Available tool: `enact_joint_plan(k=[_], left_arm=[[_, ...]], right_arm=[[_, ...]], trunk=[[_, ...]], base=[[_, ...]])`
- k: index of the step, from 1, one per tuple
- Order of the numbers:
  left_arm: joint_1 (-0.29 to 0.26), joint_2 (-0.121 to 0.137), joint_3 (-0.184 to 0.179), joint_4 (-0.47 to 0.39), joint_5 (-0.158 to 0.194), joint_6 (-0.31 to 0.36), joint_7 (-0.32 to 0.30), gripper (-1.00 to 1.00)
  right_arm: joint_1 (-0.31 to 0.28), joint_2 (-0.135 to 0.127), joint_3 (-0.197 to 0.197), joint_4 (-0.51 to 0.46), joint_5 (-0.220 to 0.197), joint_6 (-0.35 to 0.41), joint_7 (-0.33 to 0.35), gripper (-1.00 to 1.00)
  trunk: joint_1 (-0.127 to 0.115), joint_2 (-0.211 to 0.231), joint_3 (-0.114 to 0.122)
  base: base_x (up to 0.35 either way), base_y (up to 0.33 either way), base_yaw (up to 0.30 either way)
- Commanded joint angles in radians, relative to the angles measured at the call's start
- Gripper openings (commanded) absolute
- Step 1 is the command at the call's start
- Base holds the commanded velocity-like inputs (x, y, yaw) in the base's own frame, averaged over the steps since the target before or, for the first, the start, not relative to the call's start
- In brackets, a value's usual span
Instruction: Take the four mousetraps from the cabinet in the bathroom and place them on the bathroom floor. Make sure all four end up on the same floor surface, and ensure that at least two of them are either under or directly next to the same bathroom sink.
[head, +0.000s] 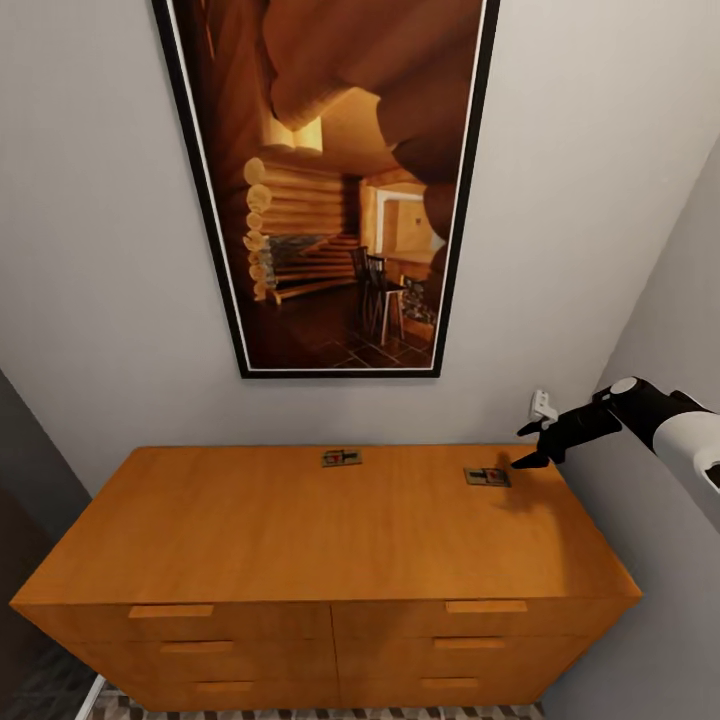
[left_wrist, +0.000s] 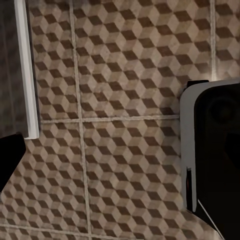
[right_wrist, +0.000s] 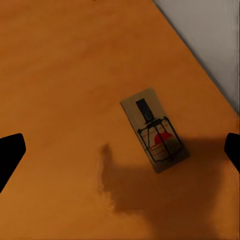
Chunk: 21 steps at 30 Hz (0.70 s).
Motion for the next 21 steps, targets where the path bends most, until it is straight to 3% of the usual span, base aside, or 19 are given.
enact_joint_plan(k=[1,21], left_arm=[[-0.002,0.0,-0.009,0.004,0.007,-0.006,0.002,1.0],[0.009,0.008,-0.009,0.005,0.007,0.082,0.004,1.0]], right_arm=[[-0.001,0.0,-0.005,-0.001,0.009,-0.007,0.002,1.0],[0.034,-0.01,-0.005,0.0,0.01,-0.018,-0.026,1.0]], trunk=[[0.001,-0.002,-0.002],[0.001,-0.002,-0.002]], base=[[0.126,0.0,0.0],[0.017,0.0,0.0]])
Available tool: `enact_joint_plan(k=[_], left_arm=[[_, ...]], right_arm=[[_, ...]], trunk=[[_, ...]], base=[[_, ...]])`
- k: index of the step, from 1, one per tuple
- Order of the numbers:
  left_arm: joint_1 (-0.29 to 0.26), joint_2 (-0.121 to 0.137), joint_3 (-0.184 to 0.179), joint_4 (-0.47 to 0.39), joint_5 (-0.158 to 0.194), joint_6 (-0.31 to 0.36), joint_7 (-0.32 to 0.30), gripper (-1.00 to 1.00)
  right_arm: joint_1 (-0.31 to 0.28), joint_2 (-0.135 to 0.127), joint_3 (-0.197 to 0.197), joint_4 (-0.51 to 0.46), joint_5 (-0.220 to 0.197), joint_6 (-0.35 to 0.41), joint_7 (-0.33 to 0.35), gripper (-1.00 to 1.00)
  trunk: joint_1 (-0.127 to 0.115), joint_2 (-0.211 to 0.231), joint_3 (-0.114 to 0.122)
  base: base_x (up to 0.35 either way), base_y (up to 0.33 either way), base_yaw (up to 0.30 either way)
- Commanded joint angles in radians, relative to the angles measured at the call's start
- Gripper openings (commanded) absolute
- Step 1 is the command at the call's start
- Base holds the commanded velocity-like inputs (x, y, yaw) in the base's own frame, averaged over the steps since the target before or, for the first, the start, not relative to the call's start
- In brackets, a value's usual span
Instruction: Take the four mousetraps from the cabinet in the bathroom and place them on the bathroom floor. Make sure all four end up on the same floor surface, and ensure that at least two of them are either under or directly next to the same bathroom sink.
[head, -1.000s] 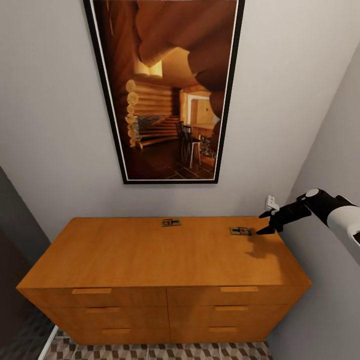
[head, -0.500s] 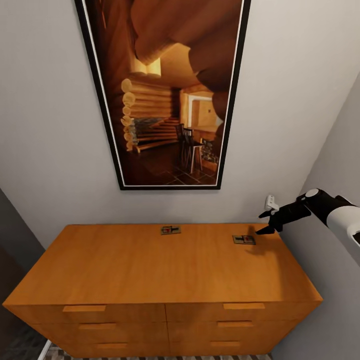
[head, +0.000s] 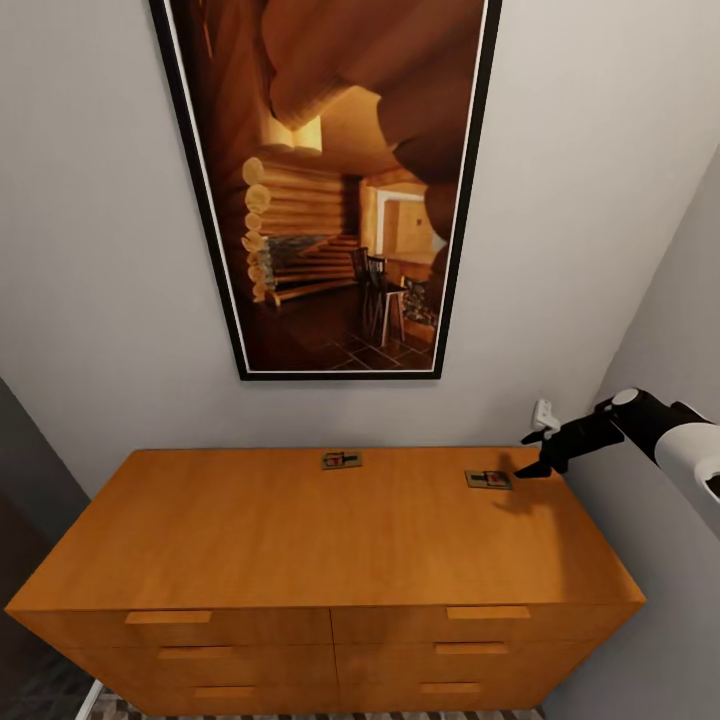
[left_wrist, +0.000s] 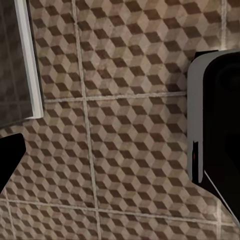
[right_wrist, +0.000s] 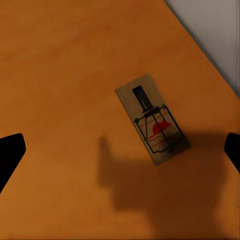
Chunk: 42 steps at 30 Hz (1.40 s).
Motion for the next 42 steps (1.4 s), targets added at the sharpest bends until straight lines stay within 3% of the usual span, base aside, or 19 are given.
enact_joint_plan(k=[1,17,42], left_arm=[[-0.002,0.0,-0.009,0.004,0.007,-0.006,0.001,1.0],[0.009,0.008,-0.009,0.004,0.007,-0.004,0.0,1.0],[0.013,0.01,-0.009,0.004,0.007,-0.003,-0.001,1.0]], right_arm=[[0.001,-0.002,-0.005,-0.001,0.009,-0.009,-0.001,1.0],[0.007,-0.031,-0.005,-0.001,0.009,-0.012,-0.013,1.0],[0.007,-0.038,-0.006,-0.001,0.009,-0.013,-0.012,1.0]], trunk=[[0.001,-0.002,-0.002],[0.001,-0.002,-0.003],[0.001,-0.002,-0.035]], base=[[0.0,0.0,0.0],[0.0,0.0,0.0],[0.0,0.0,0.0]])
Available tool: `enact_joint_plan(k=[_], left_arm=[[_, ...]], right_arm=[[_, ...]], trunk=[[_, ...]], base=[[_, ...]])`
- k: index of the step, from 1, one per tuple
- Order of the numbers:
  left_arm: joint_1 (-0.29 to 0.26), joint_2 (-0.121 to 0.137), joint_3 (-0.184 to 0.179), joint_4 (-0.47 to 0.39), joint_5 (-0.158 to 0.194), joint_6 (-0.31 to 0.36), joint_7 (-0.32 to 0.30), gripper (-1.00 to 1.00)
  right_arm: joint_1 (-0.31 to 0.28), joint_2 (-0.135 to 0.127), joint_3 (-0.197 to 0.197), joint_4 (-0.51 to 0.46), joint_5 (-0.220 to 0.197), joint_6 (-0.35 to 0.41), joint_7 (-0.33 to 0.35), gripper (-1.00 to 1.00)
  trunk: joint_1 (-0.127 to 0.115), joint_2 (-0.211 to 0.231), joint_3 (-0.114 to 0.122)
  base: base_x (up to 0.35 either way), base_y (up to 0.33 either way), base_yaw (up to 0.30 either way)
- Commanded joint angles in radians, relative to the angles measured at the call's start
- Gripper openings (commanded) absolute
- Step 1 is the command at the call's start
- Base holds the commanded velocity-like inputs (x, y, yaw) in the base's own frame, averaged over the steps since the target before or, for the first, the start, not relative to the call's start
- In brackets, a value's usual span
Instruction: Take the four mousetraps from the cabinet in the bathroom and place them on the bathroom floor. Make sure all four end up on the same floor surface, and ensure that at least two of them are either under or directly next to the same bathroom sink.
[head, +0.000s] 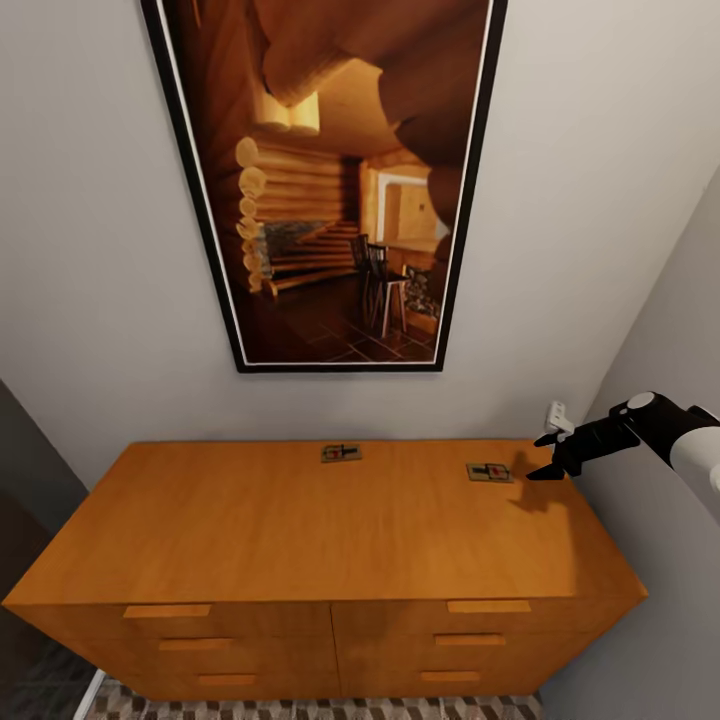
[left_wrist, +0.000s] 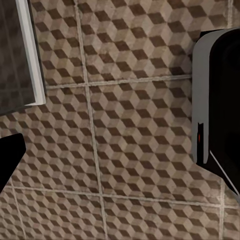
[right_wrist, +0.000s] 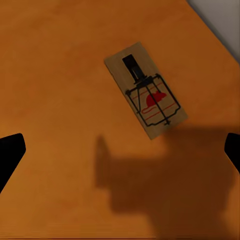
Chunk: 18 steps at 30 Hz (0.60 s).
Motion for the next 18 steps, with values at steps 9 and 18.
enact_joint_plan(k=[9,18], left_arm=[[-0.002,-0.001,-0.009,0.004,0.007,-0.006,0.001,1.0],[-0.002,0.0,-0.009,0.004,0.007,-0.006,0.0,1.0]], right_arm=[[-0.001,-0.016,-0.006,-0.001,0.003,-0.012,0.003,1.0],[-0.001,-0.041,-0.008,-0.003,-0.08,-0.013,0.006,1.0]], trunk=[[0.001,-0.002,-0.006],[0.001,-0.002,-0.006]], base=[[0.0,0.0,0.0],[0.0,0.0,0.0]])
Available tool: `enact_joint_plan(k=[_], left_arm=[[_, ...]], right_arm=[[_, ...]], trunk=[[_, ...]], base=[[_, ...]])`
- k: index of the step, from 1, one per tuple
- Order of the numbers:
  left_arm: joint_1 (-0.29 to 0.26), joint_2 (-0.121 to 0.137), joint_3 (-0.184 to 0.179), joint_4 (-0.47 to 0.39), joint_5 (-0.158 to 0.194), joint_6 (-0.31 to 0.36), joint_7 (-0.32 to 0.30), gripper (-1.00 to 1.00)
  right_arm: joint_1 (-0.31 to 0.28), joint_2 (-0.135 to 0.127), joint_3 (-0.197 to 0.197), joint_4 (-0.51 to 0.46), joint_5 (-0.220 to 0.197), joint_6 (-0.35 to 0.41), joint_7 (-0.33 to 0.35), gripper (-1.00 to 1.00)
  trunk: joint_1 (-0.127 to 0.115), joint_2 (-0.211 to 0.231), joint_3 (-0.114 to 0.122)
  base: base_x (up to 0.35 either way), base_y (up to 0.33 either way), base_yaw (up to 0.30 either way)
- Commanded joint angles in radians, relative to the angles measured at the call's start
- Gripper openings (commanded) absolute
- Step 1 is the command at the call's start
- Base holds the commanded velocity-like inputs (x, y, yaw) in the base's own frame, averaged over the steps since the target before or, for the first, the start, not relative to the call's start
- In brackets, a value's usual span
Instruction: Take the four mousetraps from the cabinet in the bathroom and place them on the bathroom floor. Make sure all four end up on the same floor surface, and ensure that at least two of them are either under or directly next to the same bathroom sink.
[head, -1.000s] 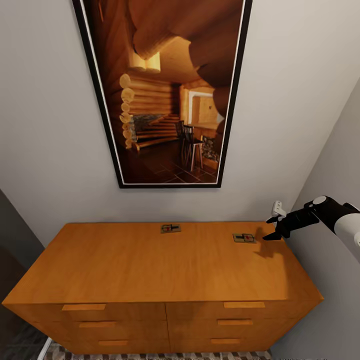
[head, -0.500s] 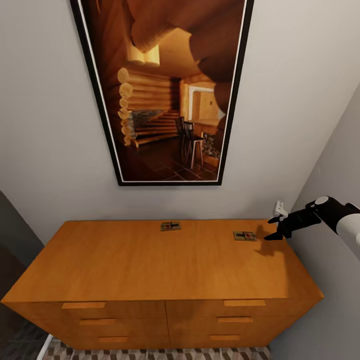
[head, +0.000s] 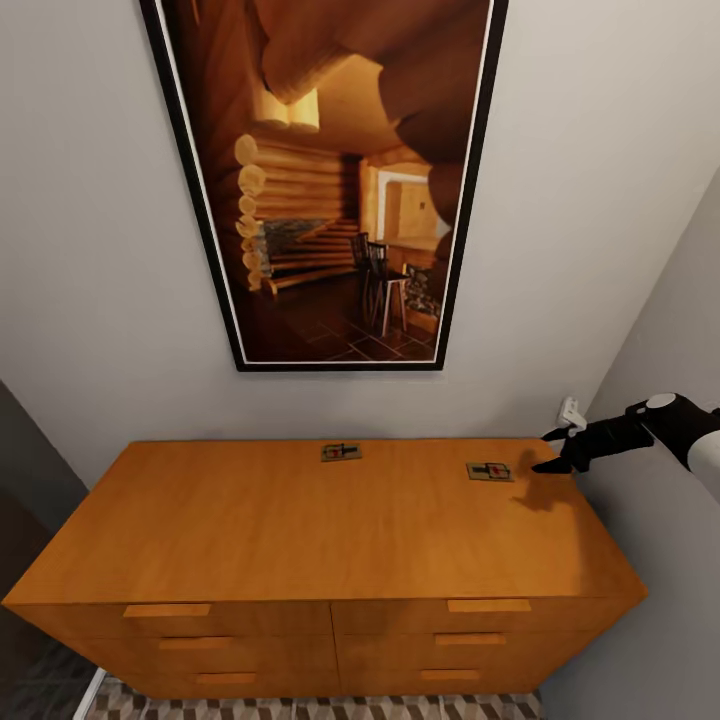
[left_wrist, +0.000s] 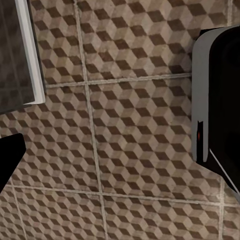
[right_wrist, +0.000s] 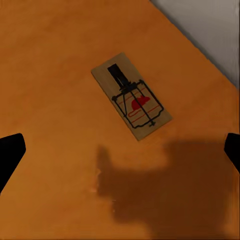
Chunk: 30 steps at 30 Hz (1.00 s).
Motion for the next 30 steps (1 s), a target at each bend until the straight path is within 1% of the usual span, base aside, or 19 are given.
enact_joint_plan(k=[1,5,6,8,9,10,15,16,24,30], left_arm=[[-0.002,-0.001,-0.009,0.004,0.008,-0.007,0.001,1.0],[-0.002,-0.001,-0.009,0.004,0.008,-0.007,0.001,1.0],[-0.002,-0.001,-0.009,0.004,0.008,-0.007,0.001,1.0],[-0.002,-0.002,-0.009,0.004,0.008,-0.007,0.001,1.0],[-0.002,-0.002,-0.009,0.004,0.008,-0.007,0.001,1.0],[-0.002,-0.001,-0.009,0.004,0.008,-0.007,0.001,1.0],[-0.002,-0.001,-0.009,0.004,0.008,-0.007,0.001,1.0],[-0.002,-0.001,-0.009,0.004,0.008,-0.007,0.001,1.0],[-0.002,-0.002,-0.009,0.003,0.008,-0.007,0.002,1.0],[-0.002,-0.005,-0.009,0.003,0.008,-0.007,0.002,1.0]], right_arm=[[-0.001,-0.01,-0.005,-0.001,-0.023,-0.01,0.002,1.0],[-0.001,-0.02,-0.005,-0.001,-0.101,-0.011,0.004,1.0],[-0.001,-0.023,-0.005,-0.001,-0.14,-0.011,0.005,1.0],[-0.001,-0.025,-0.005,-0.001,-0.172,-0.011,0.008,1.0],[-0.001,-0.026,-0.005,-0.001,-0.196,-0.012,0.012,1.0],[-0.001,-0.026,-0.004,-0.001,-0.204,-0.012,0.015,1.0],[-0.001,-0.026,-0.004,-0.001,-0.23,-0.018,0.024,1.0],[-0.001,-0.026,-0.003,-0.001,-0.237,-0.035,0.027,1.0],[-0.001,-0.025,-0.002,0.0,-0.241,-0.074,0.028,1.0],[-0.001,-0.022,-0.002,-0.001,-0.242,-0.083,0.026,1.0]], trunk=[[0.001,-0.002,-0.002],[0.001,-0.002,-0.002],[0.001,-0.002,-0.002],[0.001,-0.002,-0.002],[0.001,-0.002,-0.002],[0.001,-0.002,-0.002],[0.001,-0.002,-0.002],[0.001,-0.002,-0.002],[0.001,-0.002,-0.002],[0.001,-0.002,-0.002]], base=[[0.0,0.0,0.0],[0.0,0.0,0.0],[0.0,0.0,0.0],[0.0,0.0,0.0],[0.0,0.0,0.0],[0.0,0.0,0.0],[0.0,0.0,0.0],[0.0,0.0,0.0],[0.0,0.0,0.0],[0.0,0.0,0.0]])
